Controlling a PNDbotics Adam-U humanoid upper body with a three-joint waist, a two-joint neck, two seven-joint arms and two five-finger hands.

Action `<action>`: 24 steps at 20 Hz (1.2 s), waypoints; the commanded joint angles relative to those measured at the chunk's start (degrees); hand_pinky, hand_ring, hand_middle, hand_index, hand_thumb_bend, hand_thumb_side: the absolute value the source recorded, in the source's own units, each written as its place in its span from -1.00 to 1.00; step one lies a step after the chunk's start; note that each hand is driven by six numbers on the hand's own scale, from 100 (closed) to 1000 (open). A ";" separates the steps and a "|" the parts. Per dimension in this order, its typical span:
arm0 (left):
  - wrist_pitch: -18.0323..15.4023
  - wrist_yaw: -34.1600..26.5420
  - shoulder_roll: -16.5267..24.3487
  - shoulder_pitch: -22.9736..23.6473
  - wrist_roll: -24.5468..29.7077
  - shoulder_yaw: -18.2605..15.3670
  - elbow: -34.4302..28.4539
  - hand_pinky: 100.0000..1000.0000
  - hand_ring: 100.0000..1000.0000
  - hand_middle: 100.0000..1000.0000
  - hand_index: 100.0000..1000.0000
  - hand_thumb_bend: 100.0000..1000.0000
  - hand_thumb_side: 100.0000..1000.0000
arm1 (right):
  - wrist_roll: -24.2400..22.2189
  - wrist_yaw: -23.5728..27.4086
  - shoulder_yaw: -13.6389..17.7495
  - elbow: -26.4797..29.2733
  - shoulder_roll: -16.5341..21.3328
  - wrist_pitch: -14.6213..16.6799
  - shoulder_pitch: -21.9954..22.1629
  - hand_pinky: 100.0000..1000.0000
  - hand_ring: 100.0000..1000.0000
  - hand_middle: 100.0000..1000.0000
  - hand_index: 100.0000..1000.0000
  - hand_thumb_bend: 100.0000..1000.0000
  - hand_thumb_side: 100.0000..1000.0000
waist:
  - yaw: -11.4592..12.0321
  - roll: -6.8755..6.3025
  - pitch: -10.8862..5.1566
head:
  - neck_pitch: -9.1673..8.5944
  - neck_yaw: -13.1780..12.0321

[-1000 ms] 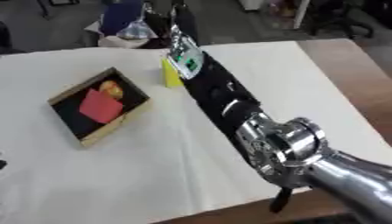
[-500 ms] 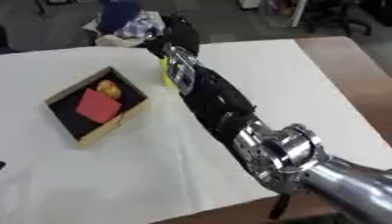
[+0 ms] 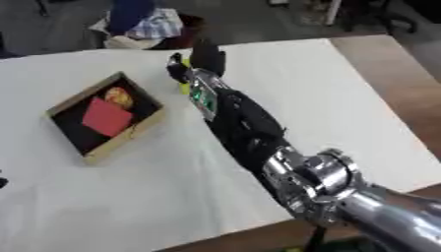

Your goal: Pick up objects on the table and place them in the box.

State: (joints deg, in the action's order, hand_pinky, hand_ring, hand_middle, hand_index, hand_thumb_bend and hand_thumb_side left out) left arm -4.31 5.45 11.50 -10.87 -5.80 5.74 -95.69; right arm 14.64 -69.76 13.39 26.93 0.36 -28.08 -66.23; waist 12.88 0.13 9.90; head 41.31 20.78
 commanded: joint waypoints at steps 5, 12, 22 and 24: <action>-0.10 -0.20 0.44 -0.56 0.24 0.00 -0.97 0.17 -0.05 -0.06 0.45 -1.00 0.80 | -0.93 -0.57 0.21 1.47 -1.08 0.05 0.28 0.77 0.80 0.84 1.00 -1.00 0.51 | -0.08 -1.07 0.13 | 0.40 0.14; -0.10 -0.23 0.35 -0.64 0.23 0.01 -0.99 0.17 -0.05 -0.06 0.45 -1.00 0.80 | -0.37 -2.27 0.11 1.92 -1.81 -0.79 1.32 0.62 0.66 0.77 0.97 -1.00 -0.12 | 0.01 -1.12 0.27 | 0.47 0.32; -0.05 -0.30 0.25 -0.71 0.10 -0.03 -0.98 0.18 -0.06 -0.06 0.45 -1.00 0.80 | 8.95 -5.01 0.84 5.13 -2.16 -1.18 2.03 0.29 0.15 0.48 0.85 -1.00 -0.76 | 0.05 -1.19 0.26 | 0.22 0.43; -0.04 -0.29 0.25 -0.66 0.08 -0.06 -0.97 0.18 -0.06 -0.06 0.45 -1.00 0.80 | 9.56 -5.23 0.51 5.67 -2.05 -0.03 1.77 0.29 0.13 0.49 0.86 -1.00 -0.78 | -0.04 -1.18 0.21 | 0.26 0.41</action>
State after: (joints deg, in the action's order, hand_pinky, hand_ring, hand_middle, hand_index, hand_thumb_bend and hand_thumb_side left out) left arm -4.31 5.31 11.46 -10.99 -5.79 5.74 -95.69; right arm 23.32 -74.26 14.03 30.92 -2.10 -28.58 -63.00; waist 12.82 0.08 10.10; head 41.74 21.12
